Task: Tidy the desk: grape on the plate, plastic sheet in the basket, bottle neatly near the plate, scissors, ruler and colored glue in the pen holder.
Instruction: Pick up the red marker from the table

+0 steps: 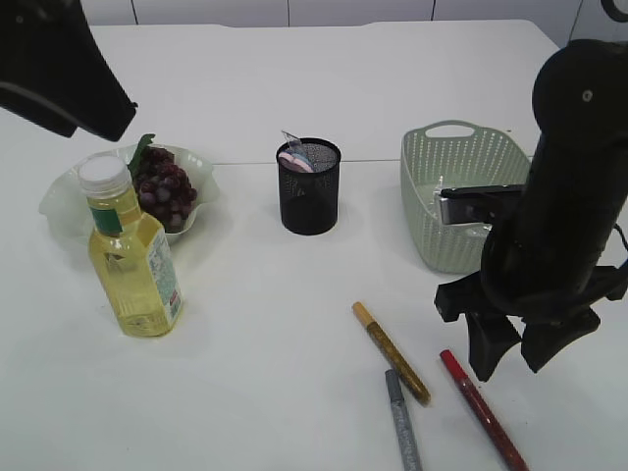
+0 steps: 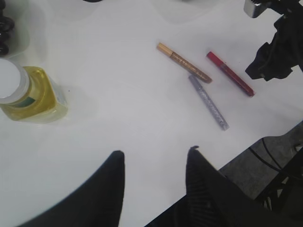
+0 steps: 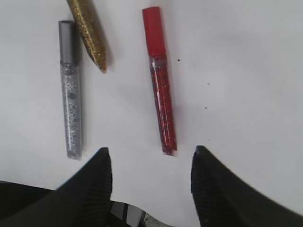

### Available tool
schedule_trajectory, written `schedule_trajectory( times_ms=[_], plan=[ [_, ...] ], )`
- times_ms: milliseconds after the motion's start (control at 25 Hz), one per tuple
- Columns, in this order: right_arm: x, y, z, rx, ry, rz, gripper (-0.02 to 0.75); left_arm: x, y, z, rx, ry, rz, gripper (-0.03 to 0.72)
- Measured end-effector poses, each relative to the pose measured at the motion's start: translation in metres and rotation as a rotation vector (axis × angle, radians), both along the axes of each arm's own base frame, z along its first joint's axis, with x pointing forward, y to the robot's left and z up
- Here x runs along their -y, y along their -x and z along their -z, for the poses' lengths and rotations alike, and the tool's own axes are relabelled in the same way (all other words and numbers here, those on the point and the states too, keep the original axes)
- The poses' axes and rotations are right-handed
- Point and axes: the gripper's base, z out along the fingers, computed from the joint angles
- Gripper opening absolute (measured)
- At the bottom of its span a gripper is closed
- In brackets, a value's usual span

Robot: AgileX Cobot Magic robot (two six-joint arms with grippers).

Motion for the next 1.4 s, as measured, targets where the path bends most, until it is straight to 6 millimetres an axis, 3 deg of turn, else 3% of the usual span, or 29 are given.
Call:
schedule_trajectory(
  times_ms=[400, 640, 920, 1400],
  plan=[
    [-0.003, -0.008, 0.002, 0.078, -0.03, 0.012, 0.398, 0.0, 0.0, 0.0, -0.001, 0.002, 0.0, 0.318],
    [-0.006, -0.015, 0.02, 0.058, -0.026, 0.021, 0.398, 0.0, 0.0, 0.0, -0.002, 0.003, 0.001, 0.318],
    [-0.008, -0.019, 0.055, -0.043, 0.012, 0.024, 0.393, 0.0, 0.0, 0.0, -0.003, 0.005, 0.001, 0.318],
    [-0.007, -0.024, 0.071, -0.037, 0.043, 0.005, 0.37, 0.0, 0.0, 0.0, -0.003, 0.005, 0.001, 0.317]
  ],
)
